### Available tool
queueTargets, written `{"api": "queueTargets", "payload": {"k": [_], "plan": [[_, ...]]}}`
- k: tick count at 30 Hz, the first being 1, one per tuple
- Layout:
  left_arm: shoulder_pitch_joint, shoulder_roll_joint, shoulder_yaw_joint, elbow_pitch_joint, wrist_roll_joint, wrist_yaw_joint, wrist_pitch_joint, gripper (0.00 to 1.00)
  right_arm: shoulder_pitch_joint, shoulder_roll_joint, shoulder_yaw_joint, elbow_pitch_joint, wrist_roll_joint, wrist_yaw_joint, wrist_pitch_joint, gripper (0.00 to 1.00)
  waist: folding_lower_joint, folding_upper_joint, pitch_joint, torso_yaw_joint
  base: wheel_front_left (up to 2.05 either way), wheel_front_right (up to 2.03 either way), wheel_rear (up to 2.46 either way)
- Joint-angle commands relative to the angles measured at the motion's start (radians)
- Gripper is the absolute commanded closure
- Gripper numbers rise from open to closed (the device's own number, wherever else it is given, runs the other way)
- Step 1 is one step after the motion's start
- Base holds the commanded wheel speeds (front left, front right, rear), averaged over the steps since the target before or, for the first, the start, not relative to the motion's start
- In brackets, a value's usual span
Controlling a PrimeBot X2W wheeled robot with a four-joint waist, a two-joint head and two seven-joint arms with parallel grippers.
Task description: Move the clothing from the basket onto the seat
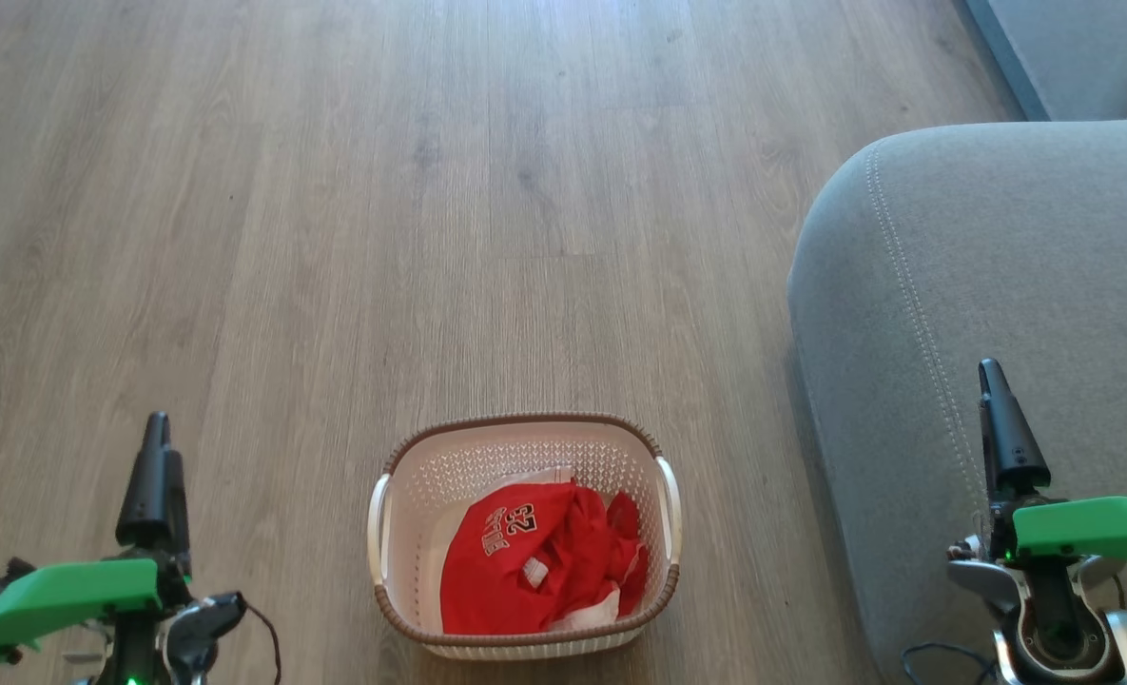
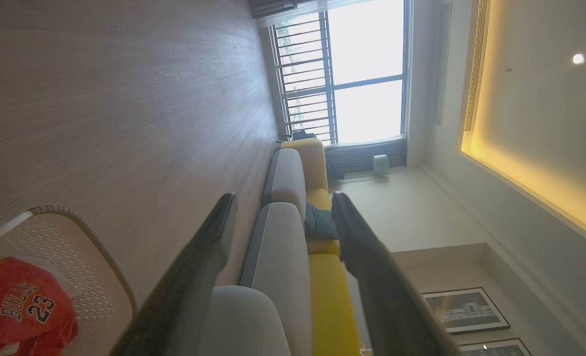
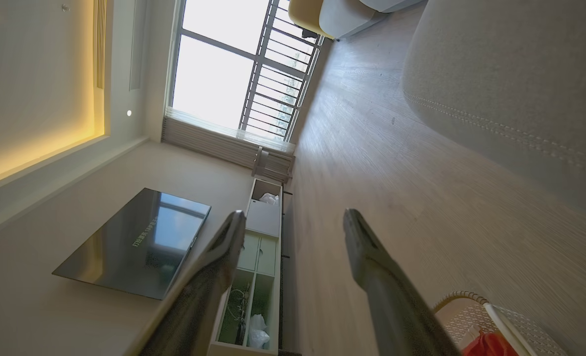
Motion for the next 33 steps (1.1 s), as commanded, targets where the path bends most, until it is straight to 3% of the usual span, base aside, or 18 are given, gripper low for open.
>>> {"api": "queueTargets", "payload": {"k": [1,9,19,29,33], "plan": [[-0.053,0.009,0.028,-0.051,0.021,-0.003,-0.012,0.00,-0.062,-0.009,0.005,-0.049,-0.030,0.000,-0.013,0.00,0.0000,0.0000,-0.001,-0.001,0.00,0.00,0.00],[-0.067,0.009,0.058,-0.105,0.152,0.005,-0.035,0.00,-0.075,-0.009,0.029,-0.108,-0.203,0.000,-0.037,0.00,0.0000,0.0000,-0.005,0.000,0.00,0.00,0.00],[-0.085,0.010,0.018,-0.217,0.351,0.121,-0.062,0.00,-0.089,-0.010,0.043,-0.167,-0.357,0.000,-0.063,0.00,0.0000,0.0000,0.006,0.007,0.00,0.00,0.00],[-0.079,0.011,-0.121,-0.334,0.616,0.252,-0.091,0.00,-0.106,-0.010,0.072,-0.227,-0.554,0.000,-0.093,0.00,0.0000,0.0000,0.011,0.008,0.00,0.00,0.00],[-0.068,0.012,-0.161,-0.323,0.660,0.291,-0.103,0.00,-0.107,-0.010,0.084,-0.248,-0.623,0.000,-0.104,0.00,0.0000,0.0000,0.009,0.008,0.00,0.00,0.00]]}}
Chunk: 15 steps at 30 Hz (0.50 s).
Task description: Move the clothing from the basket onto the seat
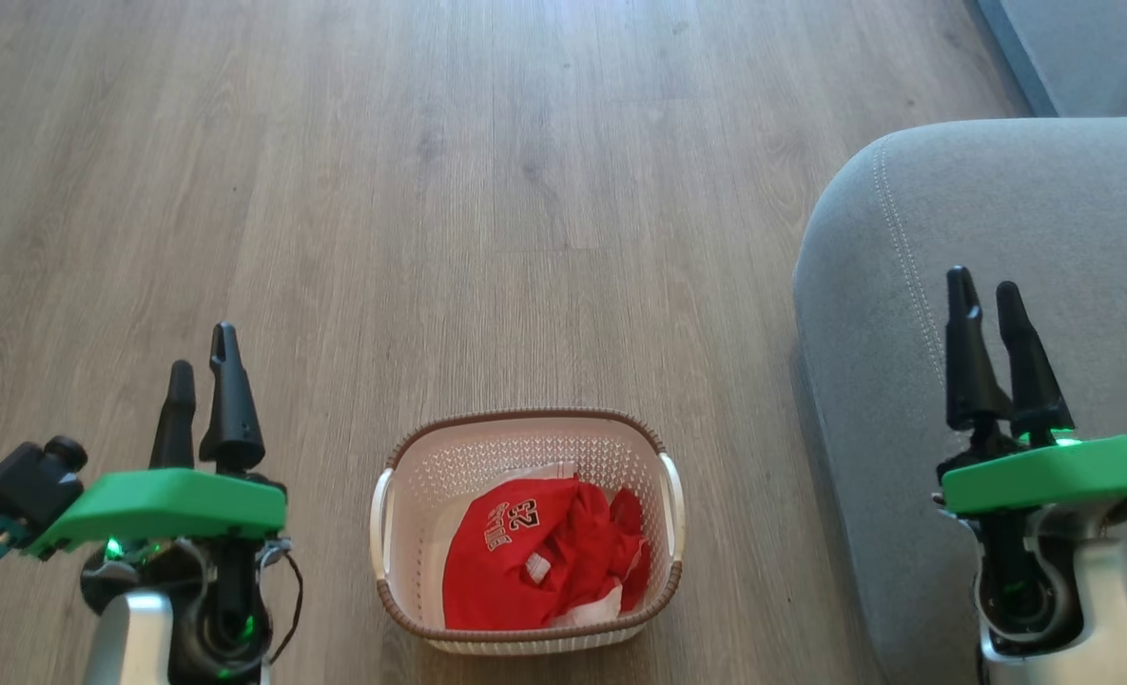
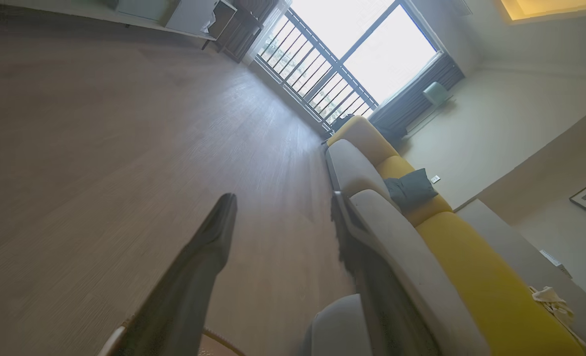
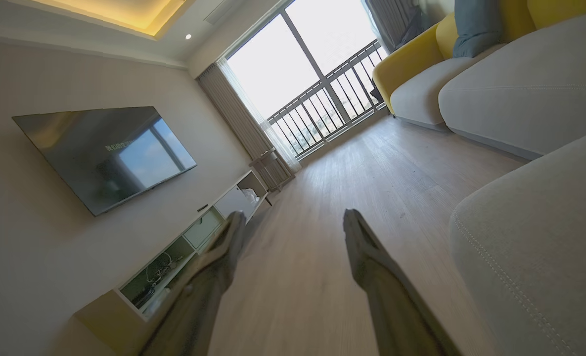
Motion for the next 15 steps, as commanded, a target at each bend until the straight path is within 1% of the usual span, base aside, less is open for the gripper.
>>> {"api": "queueTargets", "payload": {"k": [1,3,9,10,12,15], "plan": [[-0.040,0.011,0.007,-0.044,0.055,0.008,-0.016,0.00,-0.062,-0.010,0.024,-0.052,-0.051,0.000,-0.016,0.00,0.0000,0.0000,-0.001,-0.001,0.00,0.00,0.00],[-0.040,0.011,-0.008,-0.046,0.100,0.023,-0.022,0.00,-0.063,-0.010,0.035,-0.059,-0.091,0.000,-0.022,0.00,0.0000,0.0000,-0.003,-0.002,0.00,0.00,0.00],[-0.039,0.012,-0.076,-0.046,0.262,0.041,-0.040,0.00,-0.061,-0.010,0.053,-0.073,-0.193,0.000,-0.040,0.00,0.0000,0.0000,-0.004,-0.006,0.00,0.00,0.00],[-0.038,0.013,-0.095,-0.048,0.314,0.051,-0.046,0.00,-0.060,-0.010,0.063,-0.075,-0.234,0.000,-0.046,0.00,0.0000,0.0000,-0.005,-0.007,0.00,0.00,0.00],[-0.036,0.023,-0.119,-0.049,0.360,0.067,-0.051,0.00,-0.058,-0.011,0.071,-0.079,-0.272,0.000,-0.052,0.00,0.0000,0.0000,-0.006,-0.008,0.00,0.00,0.00],[-0.033,0.044,-0.162,-0.033,0.420,0.107,-0.060,0.00,-0.050,-0.011,0.035,-0.074,-0.281,0.000,-0.061,0.00,0.0000,0.0000,-0.008,-0.009,0.00,0.00,0.00]]}}
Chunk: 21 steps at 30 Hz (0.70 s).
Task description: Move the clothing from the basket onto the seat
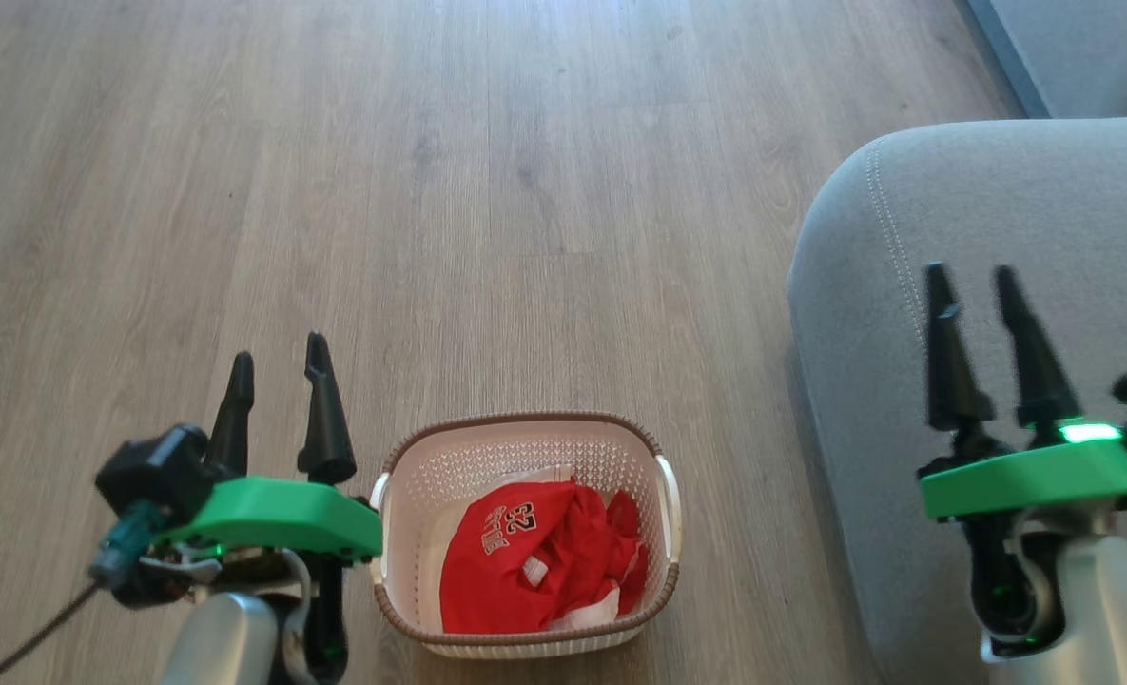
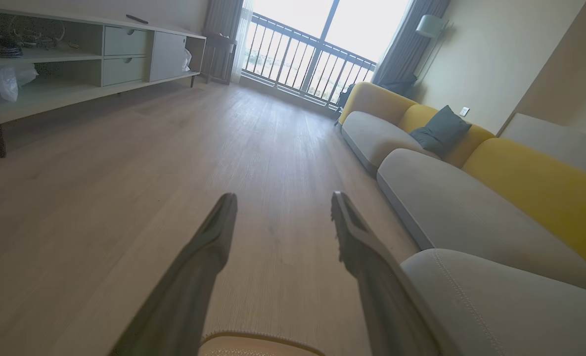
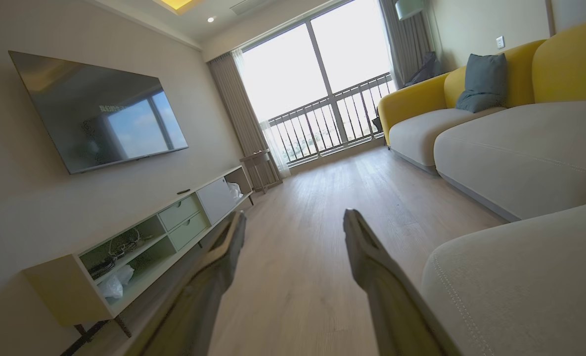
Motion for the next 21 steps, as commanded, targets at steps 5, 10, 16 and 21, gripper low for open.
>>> {"api": "queueTargets", "payload": {"k": [5,10,16,21], "plan": [[-0.047,0.052,-0.063,-0.019,0.113,0.099,-0.027,0.00,-0.044,-0.011,0.006,-0.051,-0.079,0.000,-0.031,0.00,0.0000,0.0000,-0.006,-0.001,0.00,0.00,0.00],[-0.059,0.108,-0.155,-0.013,0.188,0.180,-0.042,0.00,-0.039,-0.011,0.025,-0.059,-0.156,0.000,-0.046,0.00,0.0000,0.0000,-0.015,-0.011,0.00,0.00,0.00],[-0.072,0.159,-0.251,0.003,0.248,0.258,-0.056,0.00,-0.025,-0.011,0.021,-0.051,-0.212,0.000,-0.061,0.00,0.0000,0.0000,-0.017,-0.019,0.00,0.00,0.00],[-0.079,0.171,-0.306,0.005,0.261,0.318,-0.071,0.00,-0.012,-0.012,0.012,-0.044,-0.268,0.000,-0.075,0.00,0.0000,0.0000,-0.018,-0.017,0.00,0.00,0.00]]}}
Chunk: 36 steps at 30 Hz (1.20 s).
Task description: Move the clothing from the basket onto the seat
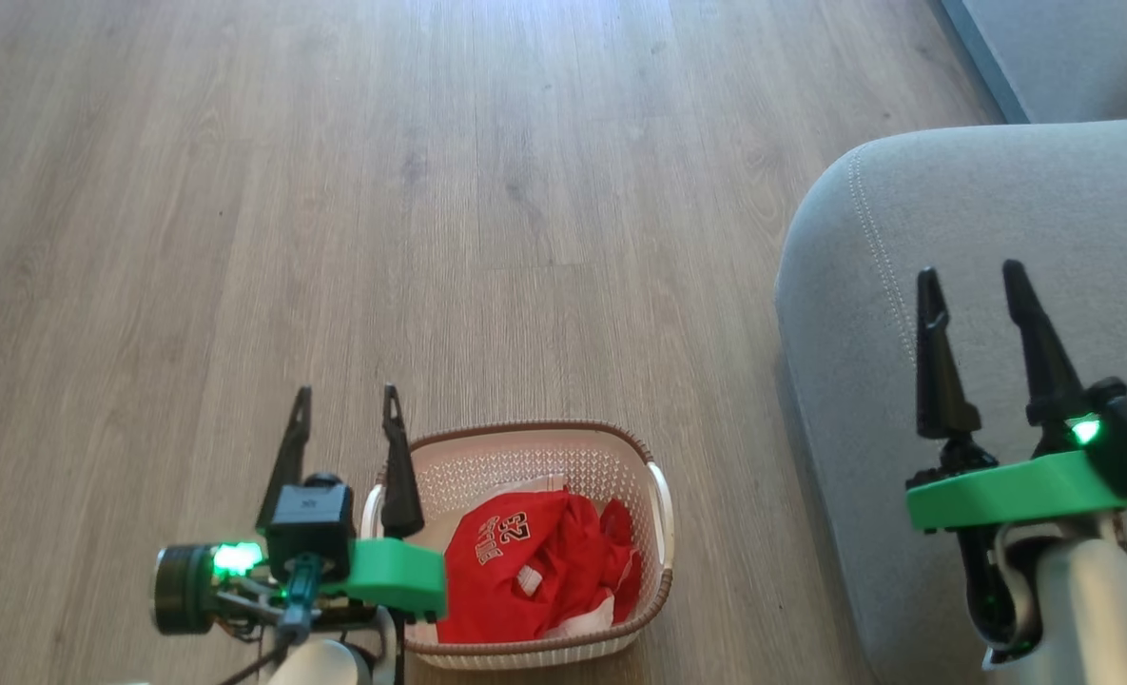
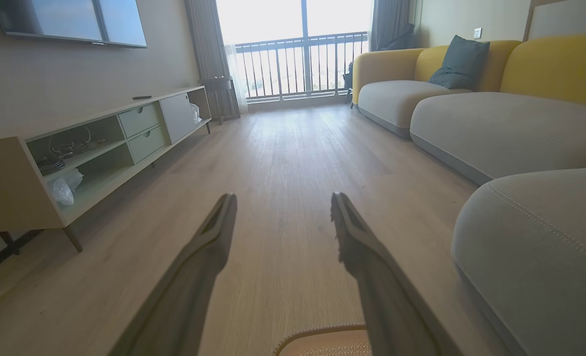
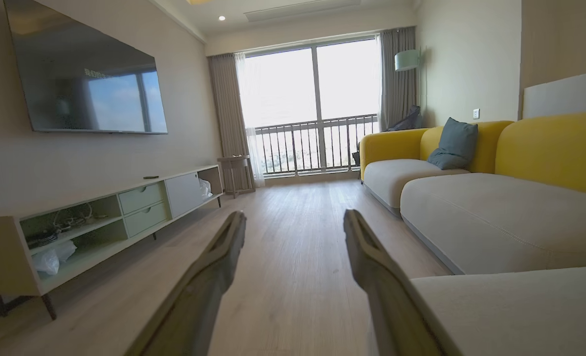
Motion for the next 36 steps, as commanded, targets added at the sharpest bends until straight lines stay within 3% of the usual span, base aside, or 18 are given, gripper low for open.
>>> {"api": "queueTargets", "payload": {"k": [1,6,11,20,26,36], "plan": [[-0.054,0.013,0.022,-0.030,0.012,0.013,-0.016,0.00,-0.013,-0.010,0.022,-0.023,-0.032,0.000,-0.012,0.00,0.0000,0.0000,-0.001,0.001,0.00,0.00,0.00],[-0.041,-0.028,0.077,-0.021,-0.017,-0.014,-0.031,0.00,-0.019,-0.010,0.042,-0.007,-0.098,0.000,-0.027,0.00,0.0000,0.0000,-0.001,0.005,0.00,0.00,0.00],[-0.017,-0.080,0.149,0.002,0.004,-0.098,-0.045,0.00,-0.018,-0.010,0.051,-0.007,-0.134,0.000,-0.041,0.00,0.0000,0.0000,-0.001,0.008,0.00,0.00,0.00],[0.039,-0.155,0.275,0.092,0.026,-0.318,-0.065,0.00,-0.006,-0.011,0.090,0.029,-0.170,0.000,-0.061,0.00,0.0000,0.0000,-0.021,-0.001,0.00,0.00,0.00],[0.057,-0.165,0.314,0.121,0.058,-0.368,-0.065,0.00,0.000,-0.011,0.097,0.101,-0.142,0.000,-0.061,0.00,0.0000,0.0000,-0.028,-0.004,0.00,0.00,0.00],[0.058,-0.166,0.299,0.127,0.043,-0.381,-0.065,0.00,-0.009,-0.011,0.107,0.109,-0.138,0.000,-0.061,0.00,0.0000,0.0000,-0.020,-0.005,0.00,0.00,0.00]]}}
